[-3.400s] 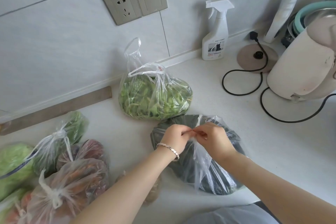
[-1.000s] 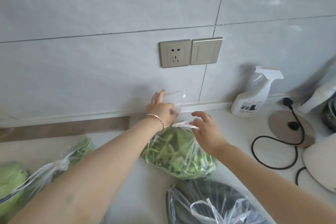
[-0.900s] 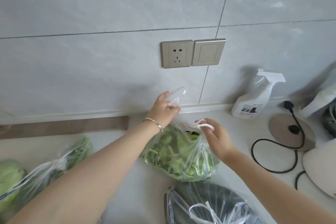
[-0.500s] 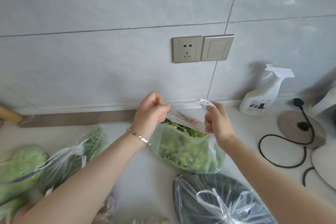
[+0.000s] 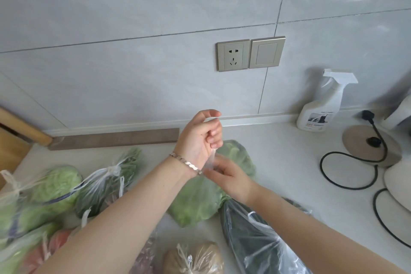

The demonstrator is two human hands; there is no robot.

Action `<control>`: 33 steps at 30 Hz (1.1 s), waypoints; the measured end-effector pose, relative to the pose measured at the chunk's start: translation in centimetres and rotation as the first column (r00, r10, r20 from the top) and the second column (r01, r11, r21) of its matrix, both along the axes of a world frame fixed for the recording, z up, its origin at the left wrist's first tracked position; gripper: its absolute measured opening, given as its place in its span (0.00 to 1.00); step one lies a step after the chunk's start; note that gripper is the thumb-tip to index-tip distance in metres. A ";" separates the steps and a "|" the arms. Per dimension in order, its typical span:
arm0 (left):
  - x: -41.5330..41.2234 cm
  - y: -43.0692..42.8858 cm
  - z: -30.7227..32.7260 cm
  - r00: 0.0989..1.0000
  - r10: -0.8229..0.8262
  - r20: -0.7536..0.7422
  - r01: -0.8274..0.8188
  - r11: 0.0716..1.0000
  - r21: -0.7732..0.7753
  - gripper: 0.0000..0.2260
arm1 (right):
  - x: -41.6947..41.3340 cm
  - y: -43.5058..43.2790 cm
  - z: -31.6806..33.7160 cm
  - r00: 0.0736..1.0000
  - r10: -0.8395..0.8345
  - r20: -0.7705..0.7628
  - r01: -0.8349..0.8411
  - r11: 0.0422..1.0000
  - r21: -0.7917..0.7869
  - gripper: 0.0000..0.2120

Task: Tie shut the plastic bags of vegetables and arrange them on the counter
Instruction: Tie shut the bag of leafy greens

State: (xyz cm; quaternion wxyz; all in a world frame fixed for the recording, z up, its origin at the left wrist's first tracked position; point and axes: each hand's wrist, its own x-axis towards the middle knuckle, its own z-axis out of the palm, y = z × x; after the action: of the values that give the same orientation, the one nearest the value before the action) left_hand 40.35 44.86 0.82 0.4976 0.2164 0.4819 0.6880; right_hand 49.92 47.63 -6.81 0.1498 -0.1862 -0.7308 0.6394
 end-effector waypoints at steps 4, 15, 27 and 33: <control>-1.8 -2.3 -1.8 0.936 0.073 -0.345 -0.141 0.974 -0.177 0.07 | -0.5 -1.4 -1.4 0.997 -0.003 0.075 0.003 1.000 -0.006 0.10; -3.8 -9.9 -7.7 0.454 -0.212 -0.866 -0.271 0.893 -0.361 0.08 | -2.6 -2.1 -1.2 0.990 -0.094 0.103 0.101 0.993 -0.059 0.21; -2.7 -7.4 -9.5 0.772 -0.075 -0.631 -0.221 0.899 -0.378 0.14 | -5.6 1.3 -2.0 0.925 -0.312 0.218 0.225 0.910 0.347 0.15; -4.7 -4.7 -7.5 0.754 0.039 -0.656 -0.263 0.933 -0.246 0.14 | -7.9 4.5 0.9 0.926 -0.300 0.230 0.204 0.909 0.365 0.27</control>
State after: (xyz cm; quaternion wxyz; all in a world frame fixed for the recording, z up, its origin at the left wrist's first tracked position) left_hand 35.60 40.15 -6.71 0.2733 0.3131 0.7446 0.5223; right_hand 41.98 52.10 -5.86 0.1559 -0.3408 -0.8116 0.4482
